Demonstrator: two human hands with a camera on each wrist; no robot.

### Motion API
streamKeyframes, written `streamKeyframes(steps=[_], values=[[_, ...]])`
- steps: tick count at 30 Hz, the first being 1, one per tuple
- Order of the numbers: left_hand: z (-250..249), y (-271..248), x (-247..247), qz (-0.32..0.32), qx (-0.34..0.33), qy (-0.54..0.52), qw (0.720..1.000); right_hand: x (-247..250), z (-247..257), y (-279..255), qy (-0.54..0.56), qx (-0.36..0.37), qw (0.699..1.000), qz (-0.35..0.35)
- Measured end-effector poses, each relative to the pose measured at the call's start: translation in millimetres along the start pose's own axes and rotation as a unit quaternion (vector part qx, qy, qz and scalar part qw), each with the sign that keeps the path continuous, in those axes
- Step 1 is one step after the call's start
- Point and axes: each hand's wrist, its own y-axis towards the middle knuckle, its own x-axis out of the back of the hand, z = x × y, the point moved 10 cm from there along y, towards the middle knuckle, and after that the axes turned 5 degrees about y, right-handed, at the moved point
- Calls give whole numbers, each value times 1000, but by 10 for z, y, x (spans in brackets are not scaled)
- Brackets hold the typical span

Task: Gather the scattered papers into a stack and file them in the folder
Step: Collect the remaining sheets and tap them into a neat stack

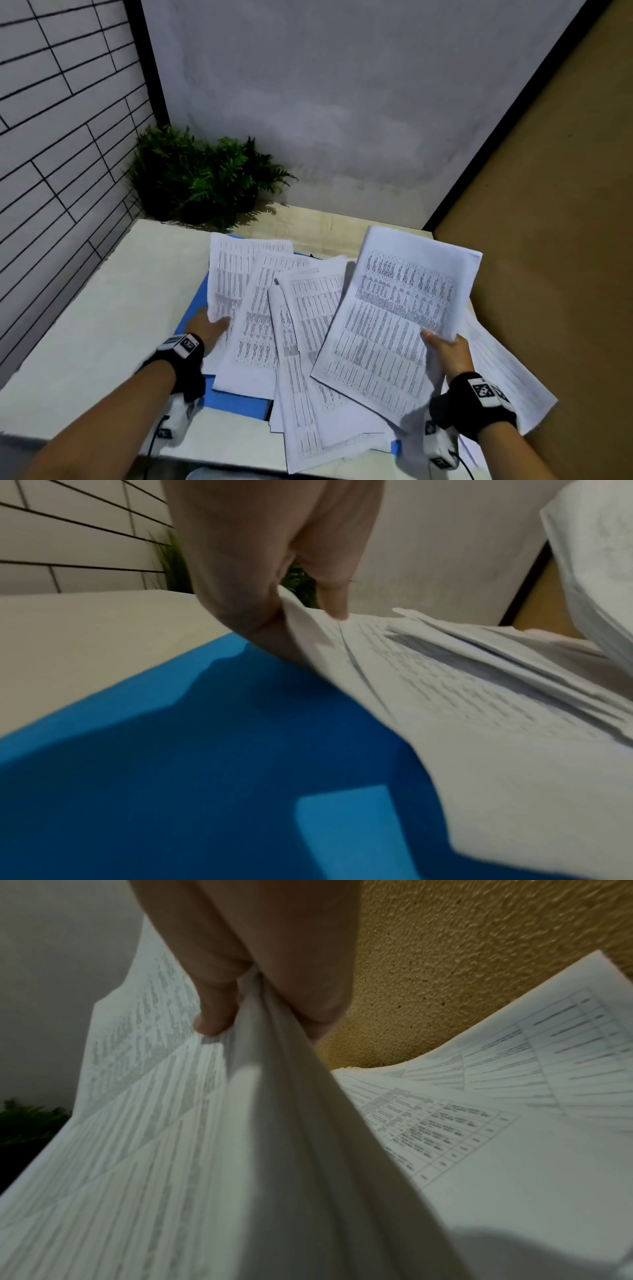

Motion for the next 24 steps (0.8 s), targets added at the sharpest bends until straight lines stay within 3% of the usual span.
streamKeyframes(steps=[4, 8, 11, 14, 16, 18, 21, 24], values=[[20, -23, -420, 77, -7, 32, 997, -14, -21, -19, -23, 3, 1000, -1], [-75, -288, -733, 112, 3, 42, 993, -35, -54, -26, -30, -4, 1000, 7], [-365, -319, -372, 40, -28, 95, 994, -16, -75, -17, -33, -18, 999, 2], [-813, -317, 339, -88, -90, 104, 987, -12, -16, -30, -9, -13, 1000, 5], [-1075, -375, 775, -154, -114, 47, 980, -41, 16, -36, 0, -9, 1000, 8], [-1312, -463, 1043, -174, -135, -42, 975, -105, 54, -29, 0, -4, 1000, 11], [-1546, -534, 999, -98, -172, -156, 968, -274, 271, -36, 19, 19, 999, 27], [-1667, -669, 610, 3, -181, -223, 958, -527, 655, -125, 32, 54, 995, 74]])
